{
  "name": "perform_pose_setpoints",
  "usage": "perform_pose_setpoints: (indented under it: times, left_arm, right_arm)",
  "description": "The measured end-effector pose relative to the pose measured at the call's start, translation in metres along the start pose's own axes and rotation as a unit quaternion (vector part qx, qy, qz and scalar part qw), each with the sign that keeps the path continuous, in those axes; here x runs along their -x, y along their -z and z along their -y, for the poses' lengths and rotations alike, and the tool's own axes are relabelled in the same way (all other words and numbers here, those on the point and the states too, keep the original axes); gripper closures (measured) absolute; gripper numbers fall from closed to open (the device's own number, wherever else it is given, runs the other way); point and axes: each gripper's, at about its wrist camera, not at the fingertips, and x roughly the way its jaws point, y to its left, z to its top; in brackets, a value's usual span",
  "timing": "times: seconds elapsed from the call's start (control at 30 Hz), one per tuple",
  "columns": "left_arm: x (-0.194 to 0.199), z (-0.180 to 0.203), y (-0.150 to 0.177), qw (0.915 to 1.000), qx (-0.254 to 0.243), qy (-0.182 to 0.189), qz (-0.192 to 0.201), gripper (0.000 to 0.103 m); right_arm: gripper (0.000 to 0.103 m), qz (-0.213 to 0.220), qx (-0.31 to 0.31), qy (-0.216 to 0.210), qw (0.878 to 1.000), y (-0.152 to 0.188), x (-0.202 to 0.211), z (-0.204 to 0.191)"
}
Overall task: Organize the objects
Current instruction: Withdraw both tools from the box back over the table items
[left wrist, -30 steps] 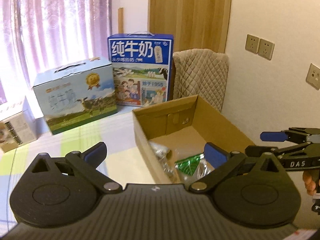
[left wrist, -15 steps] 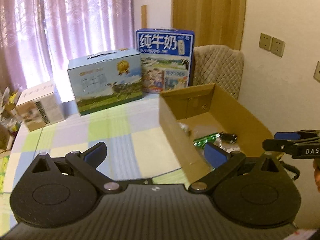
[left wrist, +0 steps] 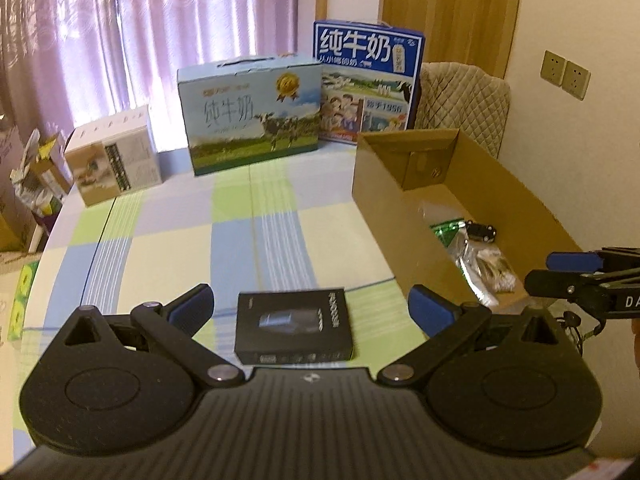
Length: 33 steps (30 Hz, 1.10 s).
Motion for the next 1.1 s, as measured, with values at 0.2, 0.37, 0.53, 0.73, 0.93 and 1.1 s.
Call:
perform_pose_setpoints:
  times: [0.2, 0.37, 0.53, 0.73, 0.93, 1.1]
  left_arm:
    - [0.010, -0.025, 0.013, 0.9999, 0.010, -0.002, -0.011, 0.001]
    - [0.015, -0.050, 0.026, 0.9994, 0.024, -0.008, -0.024, 0.001]
    - [0.016, -0.077, 0.042, 0.9980, 0.045, -0.021, -0.040, 0.001]
    - [0.014, -0.106, 0.059, 0.9951, 0.067, -0.046, -0.056, 0.001]
    - [0.014, -0.131, 0.071, 0.9920, 0.087, -0.063, -0.067, 0.001]
    - [0.009, -0.149, 0.078, 0.9887, 0.102, -0.077, -0.079, 0.002]
  right_arm:
    - [0.033, -0.020, 0.015, -0.015, 1.000, 0.008, -0.017, -0.031]
    - [0.033, -0.038, 0.021, -0.024, 0.999, 0.016, -0.035, -0.053]
    - [0.033, -0.060, 0.024, -0.030, 0.997, 0.025, -0.059, -0.069]
    - [0.033, -0.086, 0.034, -0.034, 0.995, 0.032, -0.086, -0.087]
    - [0.033, -0.104, 0.043, -0.034, 0.993, 0.035, -0.109, -0.098]
    - [0.033, -0.107, 0.058, -0.025, 0.992, 0.031, -0.129, -0.103]
